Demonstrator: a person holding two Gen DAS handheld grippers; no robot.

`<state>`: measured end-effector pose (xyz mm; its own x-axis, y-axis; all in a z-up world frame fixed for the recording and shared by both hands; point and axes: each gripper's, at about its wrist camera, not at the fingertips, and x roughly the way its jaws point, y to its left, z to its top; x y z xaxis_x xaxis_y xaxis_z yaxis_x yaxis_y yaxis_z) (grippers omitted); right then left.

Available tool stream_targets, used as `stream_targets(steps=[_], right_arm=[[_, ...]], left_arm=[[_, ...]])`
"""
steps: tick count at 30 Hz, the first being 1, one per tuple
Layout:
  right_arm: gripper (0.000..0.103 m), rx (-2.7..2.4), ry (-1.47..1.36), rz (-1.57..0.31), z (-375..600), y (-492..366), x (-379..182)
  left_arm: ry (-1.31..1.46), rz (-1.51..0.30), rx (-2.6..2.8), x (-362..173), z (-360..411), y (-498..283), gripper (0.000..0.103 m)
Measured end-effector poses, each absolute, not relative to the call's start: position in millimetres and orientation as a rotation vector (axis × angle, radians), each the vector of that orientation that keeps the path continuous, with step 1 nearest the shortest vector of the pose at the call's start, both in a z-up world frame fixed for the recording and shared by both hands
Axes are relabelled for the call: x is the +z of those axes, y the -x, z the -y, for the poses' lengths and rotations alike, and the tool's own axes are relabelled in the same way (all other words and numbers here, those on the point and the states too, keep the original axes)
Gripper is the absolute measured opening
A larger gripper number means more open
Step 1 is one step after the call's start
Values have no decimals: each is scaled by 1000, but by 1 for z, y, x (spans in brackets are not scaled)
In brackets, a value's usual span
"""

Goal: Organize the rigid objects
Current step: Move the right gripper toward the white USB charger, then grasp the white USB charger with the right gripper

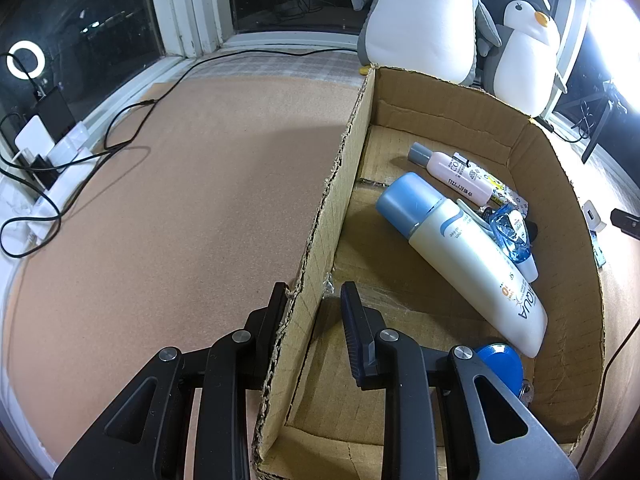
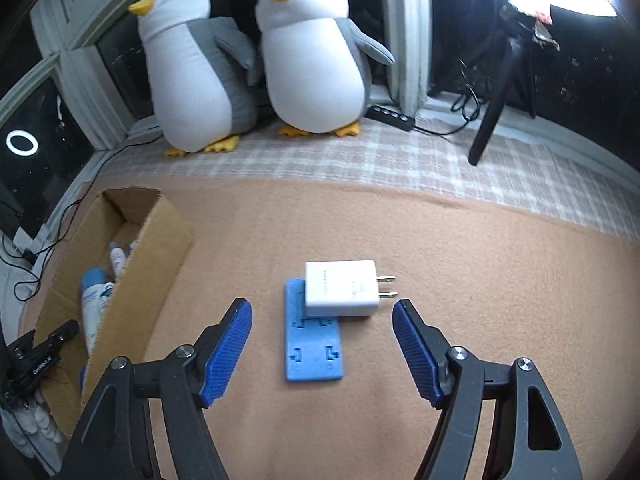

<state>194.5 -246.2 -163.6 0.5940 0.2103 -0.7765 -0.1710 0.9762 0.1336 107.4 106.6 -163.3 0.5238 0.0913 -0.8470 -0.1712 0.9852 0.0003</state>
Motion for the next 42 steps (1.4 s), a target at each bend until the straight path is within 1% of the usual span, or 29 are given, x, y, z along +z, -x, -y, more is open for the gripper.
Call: stream_targets(steps=[12,32,34,36,42], right_arm=[[71,222,-37,-959,250,-217,-183],[71,213,-26,-975,243,-231,-192],[68,215,-36,-973,244,-231,-192],[58,217,-42,-977,245,-232,-192],[58,228,-46,-977,246,-232,-193]], left_arm=[[86,-1008,157,-163,-106,-108,25],[85,-1009,159,-163,-106,-108,25],[85,-1009,159,-163,-106,-108,25],[85,-1009,159,-163,-106,-108,25],[84,-1009,159,-163,-106,-107,25]])
